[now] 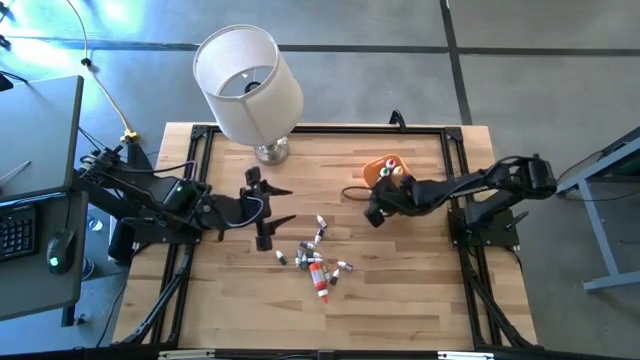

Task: Pick & Place food coloring
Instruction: Put the large yellow food coloring bottle into the yellow bin

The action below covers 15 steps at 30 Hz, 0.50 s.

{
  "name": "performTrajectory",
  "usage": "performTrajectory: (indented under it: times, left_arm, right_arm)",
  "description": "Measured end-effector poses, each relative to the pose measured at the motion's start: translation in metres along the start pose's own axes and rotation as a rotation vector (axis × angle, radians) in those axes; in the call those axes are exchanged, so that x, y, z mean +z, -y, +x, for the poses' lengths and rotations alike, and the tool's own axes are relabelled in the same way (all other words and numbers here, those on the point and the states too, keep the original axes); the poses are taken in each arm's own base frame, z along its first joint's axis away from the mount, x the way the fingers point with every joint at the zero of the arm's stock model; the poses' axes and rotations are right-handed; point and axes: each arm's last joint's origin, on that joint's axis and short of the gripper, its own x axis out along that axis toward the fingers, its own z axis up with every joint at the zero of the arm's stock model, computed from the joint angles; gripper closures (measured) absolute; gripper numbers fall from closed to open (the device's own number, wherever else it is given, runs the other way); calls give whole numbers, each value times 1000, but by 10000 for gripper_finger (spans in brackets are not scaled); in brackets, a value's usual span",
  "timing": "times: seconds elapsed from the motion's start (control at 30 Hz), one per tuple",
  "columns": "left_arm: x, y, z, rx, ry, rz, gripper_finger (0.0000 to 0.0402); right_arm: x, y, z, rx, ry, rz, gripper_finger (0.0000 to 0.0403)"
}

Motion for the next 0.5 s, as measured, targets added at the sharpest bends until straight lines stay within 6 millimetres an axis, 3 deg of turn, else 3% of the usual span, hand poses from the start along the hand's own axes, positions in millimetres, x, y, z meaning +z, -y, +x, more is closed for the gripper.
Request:
performTrajectory:
  times: [0.5]
  left_arm:
    - [0, 0, 0, -4, 0, 3, 152]
  right_arm:
    - [30, 25, 18, 49, 10, 42, 402]
